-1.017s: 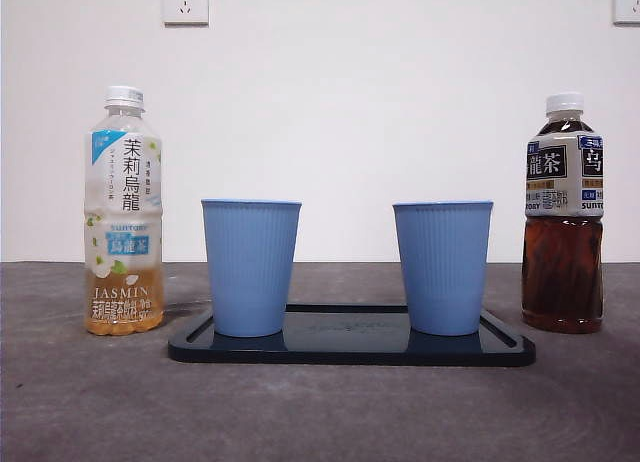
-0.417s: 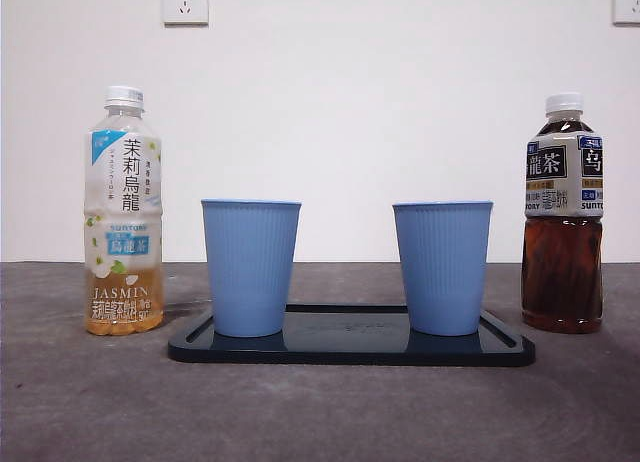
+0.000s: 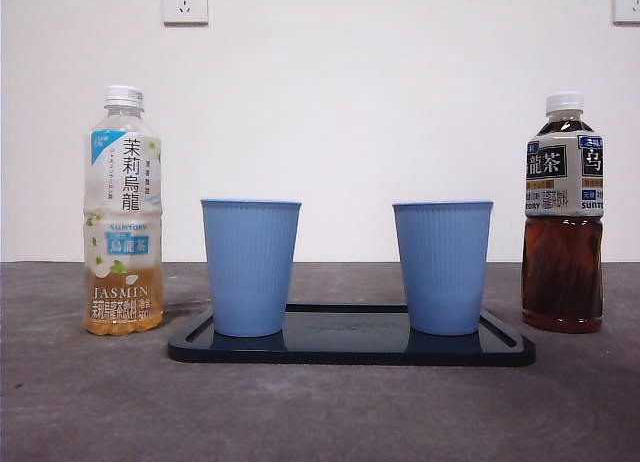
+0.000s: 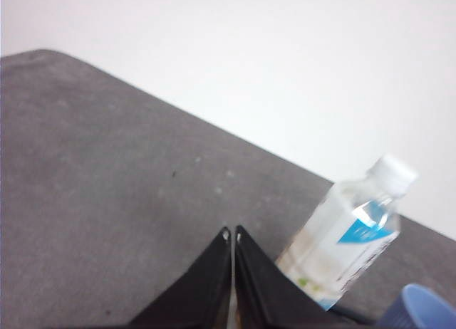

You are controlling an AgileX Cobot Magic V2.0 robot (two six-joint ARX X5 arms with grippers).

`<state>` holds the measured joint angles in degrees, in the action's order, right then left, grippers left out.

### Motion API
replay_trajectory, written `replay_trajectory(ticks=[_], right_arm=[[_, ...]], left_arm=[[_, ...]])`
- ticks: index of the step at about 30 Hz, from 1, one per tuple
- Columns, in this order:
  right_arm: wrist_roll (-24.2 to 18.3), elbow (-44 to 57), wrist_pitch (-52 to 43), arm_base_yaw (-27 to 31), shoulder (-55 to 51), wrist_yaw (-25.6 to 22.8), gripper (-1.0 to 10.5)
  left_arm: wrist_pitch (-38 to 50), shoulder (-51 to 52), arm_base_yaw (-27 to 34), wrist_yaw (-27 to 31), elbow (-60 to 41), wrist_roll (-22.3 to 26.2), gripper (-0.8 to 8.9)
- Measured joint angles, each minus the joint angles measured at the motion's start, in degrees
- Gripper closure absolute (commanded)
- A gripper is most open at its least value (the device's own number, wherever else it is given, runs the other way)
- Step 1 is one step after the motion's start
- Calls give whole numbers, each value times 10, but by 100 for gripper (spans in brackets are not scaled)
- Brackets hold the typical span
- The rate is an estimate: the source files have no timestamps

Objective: Pour the drink into the cup

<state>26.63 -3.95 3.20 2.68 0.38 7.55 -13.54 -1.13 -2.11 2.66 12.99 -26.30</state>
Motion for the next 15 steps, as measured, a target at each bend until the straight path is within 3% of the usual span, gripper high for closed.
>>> replay_trajectory(ticks=[9,15], right_arm=[[1,-139,50,0,46,9,932],[-56,-249,150,0,132,75,932]], left_arm=[[-73,-91,0,-41,149,36,804],[-154,-181,0,-124,227,100,804]])
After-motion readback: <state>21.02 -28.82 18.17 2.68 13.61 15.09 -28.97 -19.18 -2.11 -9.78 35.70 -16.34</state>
